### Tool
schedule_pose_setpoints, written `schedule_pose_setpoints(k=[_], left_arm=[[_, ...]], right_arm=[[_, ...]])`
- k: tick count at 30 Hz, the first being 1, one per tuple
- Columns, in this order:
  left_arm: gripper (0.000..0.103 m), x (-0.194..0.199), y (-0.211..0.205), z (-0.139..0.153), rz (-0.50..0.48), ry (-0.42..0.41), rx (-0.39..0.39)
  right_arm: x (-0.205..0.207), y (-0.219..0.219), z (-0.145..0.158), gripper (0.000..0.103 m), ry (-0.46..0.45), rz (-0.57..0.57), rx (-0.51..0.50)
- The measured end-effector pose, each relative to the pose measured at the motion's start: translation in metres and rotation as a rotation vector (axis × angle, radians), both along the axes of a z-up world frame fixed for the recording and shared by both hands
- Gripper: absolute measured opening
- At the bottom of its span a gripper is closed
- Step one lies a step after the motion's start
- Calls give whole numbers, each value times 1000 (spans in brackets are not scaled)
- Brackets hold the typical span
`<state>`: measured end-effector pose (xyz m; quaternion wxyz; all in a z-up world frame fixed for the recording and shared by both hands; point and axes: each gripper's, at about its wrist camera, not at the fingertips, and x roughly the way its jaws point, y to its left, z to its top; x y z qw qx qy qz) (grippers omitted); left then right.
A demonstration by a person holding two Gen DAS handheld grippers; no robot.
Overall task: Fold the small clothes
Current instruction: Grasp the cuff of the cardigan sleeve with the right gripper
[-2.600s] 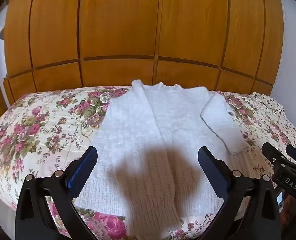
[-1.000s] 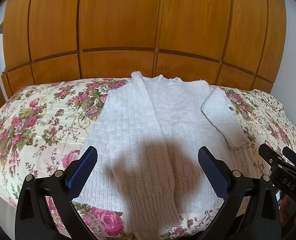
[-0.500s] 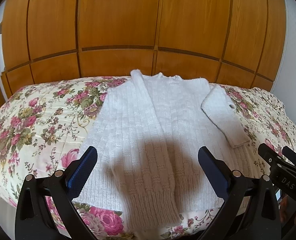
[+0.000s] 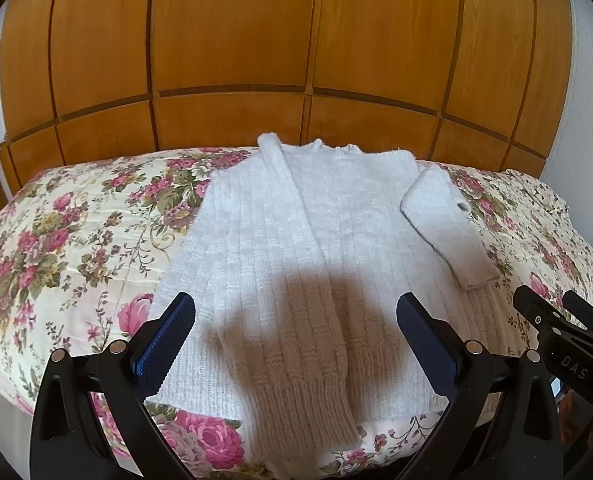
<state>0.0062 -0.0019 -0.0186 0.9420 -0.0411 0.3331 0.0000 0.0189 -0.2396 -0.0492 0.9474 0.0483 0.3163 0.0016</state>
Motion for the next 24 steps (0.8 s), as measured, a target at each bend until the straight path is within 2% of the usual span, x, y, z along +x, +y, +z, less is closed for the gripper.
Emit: schedule_pose_setpoints(k=[6, 11, 13, 15, 16, 18, 20, 24], left_arm=[[100, 4, 0, -2, -5, 17, -7], [100, 13, 5, -15, -67, 79, -78], [100, 15, 10, -24, -71, 76, -108], [100, 21, 8, -31, -56, 68, -76], [100, 25, 8, -34, -56, 70, -51], [100, 36, 9, -44, -52, 75, 3], [100, 49, 15, -55, -35, 79, 34], [100, 74, 31, -78, -8, 124, 22]], right_arm=[[1, 1, -1, 101, 5, 0, -1], [2, 0, -4, 101, -1, 0, -11], [6, 1, -8, 101, -16, 65, -2], [15, 1, -17, 101, 18, 128, 18], [22, 1, -26, 101, 71, 147, 15], [28, -1, -36, 101, 113, 155, -5], [31, -6, -42, 101, 109, 147, -31], [45, -30, -43, 101, 74, 93, 28]])
